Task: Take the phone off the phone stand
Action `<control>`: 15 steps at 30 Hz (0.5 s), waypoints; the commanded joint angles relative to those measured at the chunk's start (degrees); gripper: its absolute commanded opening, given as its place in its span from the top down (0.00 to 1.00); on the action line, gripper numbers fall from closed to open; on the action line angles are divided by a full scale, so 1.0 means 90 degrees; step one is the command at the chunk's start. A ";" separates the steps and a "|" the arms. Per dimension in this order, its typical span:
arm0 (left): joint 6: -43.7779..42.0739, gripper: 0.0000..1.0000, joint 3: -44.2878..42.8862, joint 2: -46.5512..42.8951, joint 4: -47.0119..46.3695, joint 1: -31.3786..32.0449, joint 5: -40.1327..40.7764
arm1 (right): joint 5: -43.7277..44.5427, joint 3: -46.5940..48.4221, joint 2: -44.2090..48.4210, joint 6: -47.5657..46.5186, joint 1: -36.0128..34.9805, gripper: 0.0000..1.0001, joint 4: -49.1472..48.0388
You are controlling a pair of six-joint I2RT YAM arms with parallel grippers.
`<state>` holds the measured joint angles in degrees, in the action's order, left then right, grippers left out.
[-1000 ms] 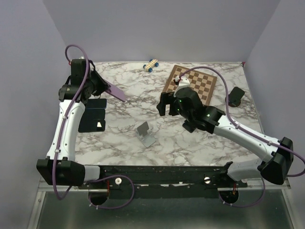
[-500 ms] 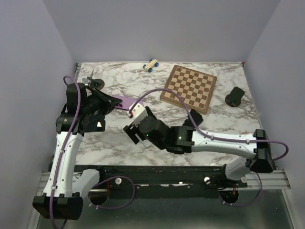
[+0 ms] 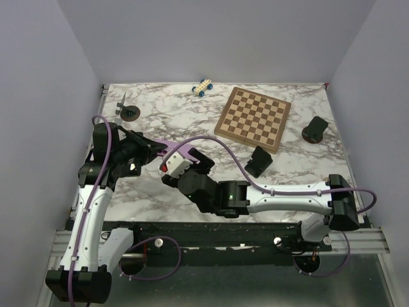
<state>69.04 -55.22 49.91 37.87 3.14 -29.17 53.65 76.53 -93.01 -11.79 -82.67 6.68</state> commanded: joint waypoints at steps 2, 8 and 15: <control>0.0530 1.00 0.0127 -0.0471 -0.0024 0.0023 -0.0613 | -0.0636 -0.0091 0.0267 -0.0458 -0.0017 0.11 -0.0459; 0.0613 1.00 0.0025 -0.0653 0.0106 0.0023 -0.0834 | -0.0614 0.0017 -0.0090 -0.0805 0.0072 0.13 -0.0677; 0.0672 1.00 0.0109 -0.0856 0.0155 0.0032 -0.0911 | 0.0548 -0.0275 -0.0419 -0.1643 0.0090 0.21 -0.1895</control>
<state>71.40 -53.87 44.49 39.20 3.14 -34.44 52.47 76.07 -95.44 -20.49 -82.37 -2.13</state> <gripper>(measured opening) 0.203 0.824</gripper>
